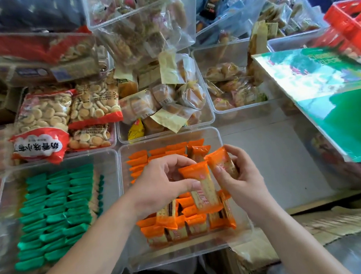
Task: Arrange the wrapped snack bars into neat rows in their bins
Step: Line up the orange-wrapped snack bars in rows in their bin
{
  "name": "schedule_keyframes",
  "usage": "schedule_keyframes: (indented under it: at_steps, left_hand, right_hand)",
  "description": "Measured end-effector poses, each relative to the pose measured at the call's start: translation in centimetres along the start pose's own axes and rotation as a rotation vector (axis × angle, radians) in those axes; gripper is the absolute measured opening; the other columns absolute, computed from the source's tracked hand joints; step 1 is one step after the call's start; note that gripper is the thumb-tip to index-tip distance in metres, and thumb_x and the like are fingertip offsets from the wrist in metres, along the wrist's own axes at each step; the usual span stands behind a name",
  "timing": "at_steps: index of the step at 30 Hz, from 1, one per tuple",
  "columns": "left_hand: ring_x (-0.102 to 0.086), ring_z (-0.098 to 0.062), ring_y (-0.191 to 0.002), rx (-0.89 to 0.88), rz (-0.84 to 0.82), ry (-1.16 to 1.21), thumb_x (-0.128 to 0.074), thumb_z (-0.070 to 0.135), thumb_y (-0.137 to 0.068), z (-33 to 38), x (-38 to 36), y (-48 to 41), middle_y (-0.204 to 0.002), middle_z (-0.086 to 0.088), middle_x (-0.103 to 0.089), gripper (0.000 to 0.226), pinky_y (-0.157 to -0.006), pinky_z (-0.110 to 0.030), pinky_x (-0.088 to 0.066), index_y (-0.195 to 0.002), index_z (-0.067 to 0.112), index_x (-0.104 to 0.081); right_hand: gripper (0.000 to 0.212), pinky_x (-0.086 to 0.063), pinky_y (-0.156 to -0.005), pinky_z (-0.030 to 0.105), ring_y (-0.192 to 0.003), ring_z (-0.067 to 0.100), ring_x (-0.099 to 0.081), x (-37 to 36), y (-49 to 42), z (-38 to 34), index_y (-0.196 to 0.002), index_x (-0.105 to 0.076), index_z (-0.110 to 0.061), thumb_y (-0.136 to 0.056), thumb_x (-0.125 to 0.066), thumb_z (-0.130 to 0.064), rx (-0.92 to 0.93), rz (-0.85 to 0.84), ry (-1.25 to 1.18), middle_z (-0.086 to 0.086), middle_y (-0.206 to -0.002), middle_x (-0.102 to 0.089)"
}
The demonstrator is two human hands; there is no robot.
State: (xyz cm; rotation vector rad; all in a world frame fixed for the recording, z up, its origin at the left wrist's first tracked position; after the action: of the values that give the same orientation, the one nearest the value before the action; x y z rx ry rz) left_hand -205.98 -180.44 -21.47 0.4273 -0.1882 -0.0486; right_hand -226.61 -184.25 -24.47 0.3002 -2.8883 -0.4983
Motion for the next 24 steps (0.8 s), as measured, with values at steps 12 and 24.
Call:
schedule_keyframes:
  at_steps: [12,24]
  left_hand:
    - [-0.075,-0.013,-0.086,-0.040,0.166,0.033,-0.090,0.013,-0.080,0.2,-1.4,-1.2,-0.095,0.002,-0.079,0.038,-0.078,-0.028,-0.063,-0.111,0.020,-0.070]
    - [-0.064,-0.010,-0.095,0.103,0.270,-0.612,-0.071,0.029,-0.097,-5.3,3.4,-1.4,-0.108,0.013,-0.062,0.031,-0.084,-0.028,-0.055,-0.127,0.030,-0.063]
  right_hand:
    - [0.034,-0.060,-0.091,0.041,-0.111,0.016,-0.068,-0.6,-0.1,-1.1,-0.134,-0.057,-0.045,-0.105,-0.059,-0.027,0.027,-0.222,0.037,-0.009,-0.119,-0.070]
    - [0.058,-0.062,-0.077,0.028,-0.093,0.003,-0.065,-0.3,-3.0,-2.1,-0.130,-0.053,-0.042,-0.085,-0.081,-0.020,0.022,-0.189,0.348,-0.015,-0.101,-0.067]
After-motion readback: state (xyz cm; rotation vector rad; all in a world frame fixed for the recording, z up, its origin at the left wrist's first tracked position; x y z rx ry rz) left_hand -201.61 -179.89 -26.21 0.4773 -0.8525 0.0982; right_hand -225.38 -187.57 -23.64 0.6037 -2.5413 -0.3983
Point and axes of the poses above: each hand's wrist, its own y-axis away from the middle knuckle, its own x-axis out of the back of the hand, z = x × y, the point moved 2 cm from there along -y, towards the middle knuckle
